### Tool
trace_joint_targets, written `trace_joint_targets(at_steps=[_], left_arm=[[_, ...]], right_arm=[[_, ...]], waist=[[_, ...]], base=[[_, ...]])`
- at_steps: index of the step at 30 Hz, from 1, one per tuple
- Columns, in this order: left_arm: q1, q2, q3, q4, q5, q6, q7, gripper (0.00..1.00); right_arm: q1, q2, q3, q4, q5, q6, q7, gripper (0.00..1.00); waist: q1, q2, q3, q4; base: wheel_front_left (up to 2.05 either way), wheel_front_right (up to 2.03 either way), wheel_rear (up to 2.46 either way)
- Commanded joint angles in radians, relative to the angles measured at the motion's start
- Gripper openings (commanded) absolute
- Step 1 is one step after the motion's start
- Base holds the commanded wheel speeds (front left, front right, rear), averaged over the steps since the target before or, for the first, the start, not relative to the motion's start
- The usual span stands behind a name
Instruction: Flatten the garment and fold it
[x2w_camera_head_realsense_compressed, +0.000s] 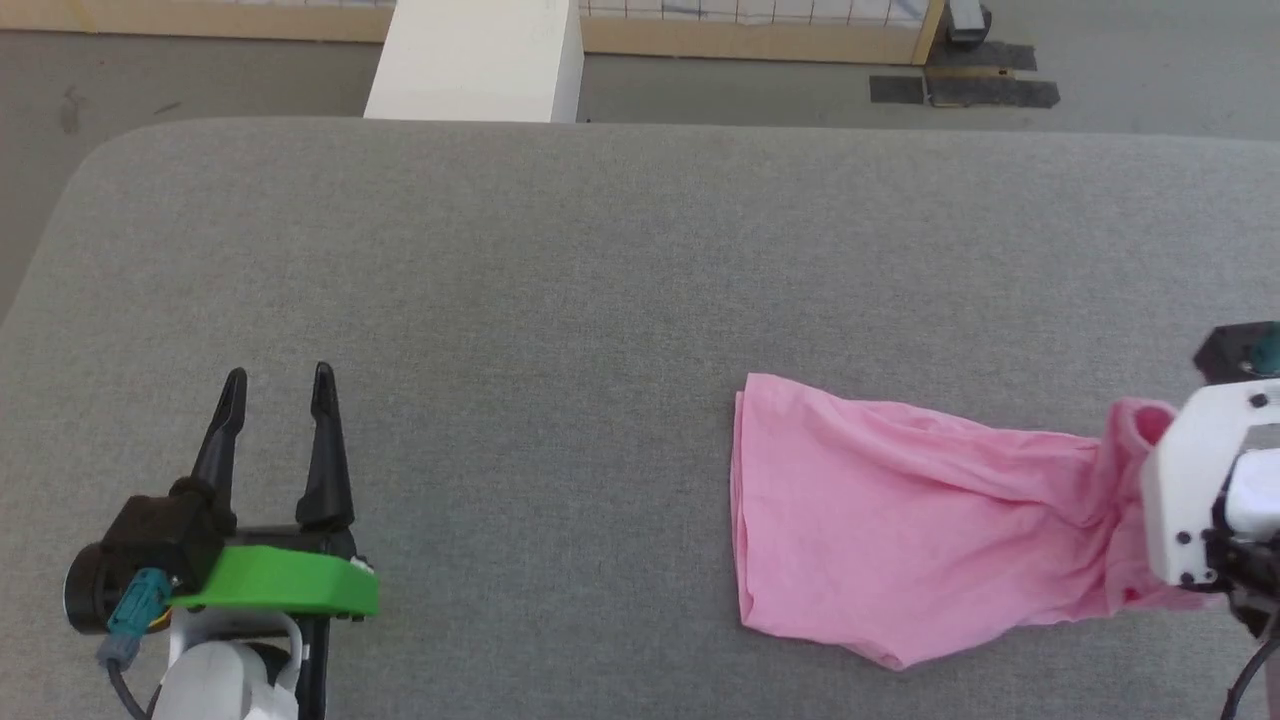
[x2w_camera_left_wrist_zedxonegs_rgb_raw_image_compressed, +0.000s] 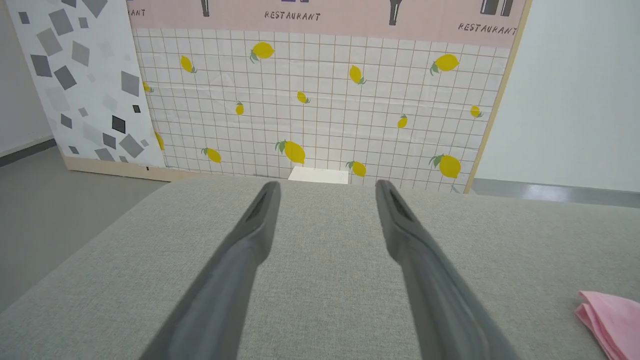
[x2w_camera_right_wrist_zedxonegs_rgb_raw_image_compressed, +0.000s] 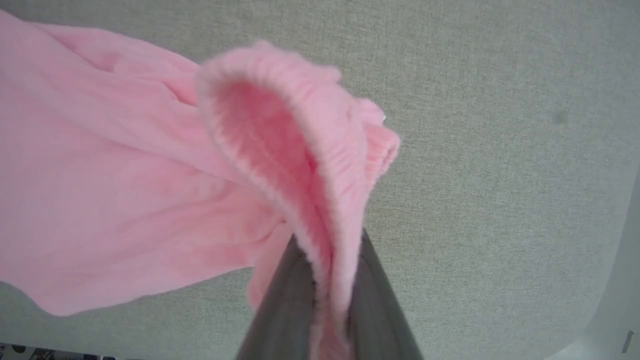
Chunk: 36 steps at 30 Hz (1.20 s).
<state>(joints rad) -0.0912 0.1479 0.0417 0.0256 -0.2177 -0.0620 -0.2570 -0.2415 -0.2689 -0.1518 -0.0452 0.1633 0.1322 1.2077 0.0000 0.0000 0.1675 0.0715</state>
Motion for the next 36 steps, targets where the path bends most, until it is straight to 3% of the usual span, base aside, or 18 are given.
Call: trace_joint_targets(at_steps=[1,4,8,15,22,27,29,36], left_arm=[[0.014,-0.008,0.006,0.000,0.006,-0.007,-0.005,1.00],[0.019,-0.016,0.007,0.002,0.009,-0.010,-0.005,1.00],[0.021,-0.027,0.007,0.005,0.008,-0.015,-0.005,1.00],[0.011,-0.044,-0.003,0.013,0.008,-0.028,-0.005,1.00],[0.014,-0.049,0.007,0.019,0.009,-0.040,-0.005,1.00],[0.024,-0.052,0.015,0.023,0.013,-0.045,-0.005,1.00],[0.024,-0.054,0.016,0.027,0.015,-0.047,-0.005,1.00],[0.019,-0.052,0.020,0.031,0.028,-0.052,-0.005,1.00]], right_arm=[[0.023,0.011,0.023,-0.051,0.022,-0.002,0.035,0.00],[0.048,0.060,0.088,-0.156,0.058,-0.002,0.100,0.00],[0.045,0.132,0.186,-0.180,0.071,-0.002,0.092,0.00],[-0.010,0.208,0.302,0.002,0.061,-0.002,-0.034,0.00],[-0.093,0.218,0.357,0.235,0.045,-0.002,-0.146,0.00],[-0.124,0.218,0.385,0.320,0.064,-0.002,-0.203,0.00],[-0.136,0.218,0.396,0.328,0.079,-0.002,-0.237,1.00],[-0.174,0.219,0.477,0.229,0.191,-0.002,-0.309,1.00]], waist=[[0.0000,0.0000,-0.009,-0.005],[0.0000,0.0000,-0.017,-0.005],[0.0000,0.0000,-0.021,0.000],[0.0000,0.0000,-0.015,0.045],[0.0000,0.0000,-0.001,0.095],[0.0000,0.0000,-0.003,0.095],[0.0000,0.0000,-0.007,0.090],[0.0000,0.0000,-0.022,0.044]], base=[[0.00,0.00,0.00],[0.00,0.00,0.00],[0.00,0.00,0.00],[0.00,0.00,0.00],[0.00,0.00,0.00],[0.00,0.00,0.00],[0.00,0.00,0.00],[0.00,0.00,0.00]])
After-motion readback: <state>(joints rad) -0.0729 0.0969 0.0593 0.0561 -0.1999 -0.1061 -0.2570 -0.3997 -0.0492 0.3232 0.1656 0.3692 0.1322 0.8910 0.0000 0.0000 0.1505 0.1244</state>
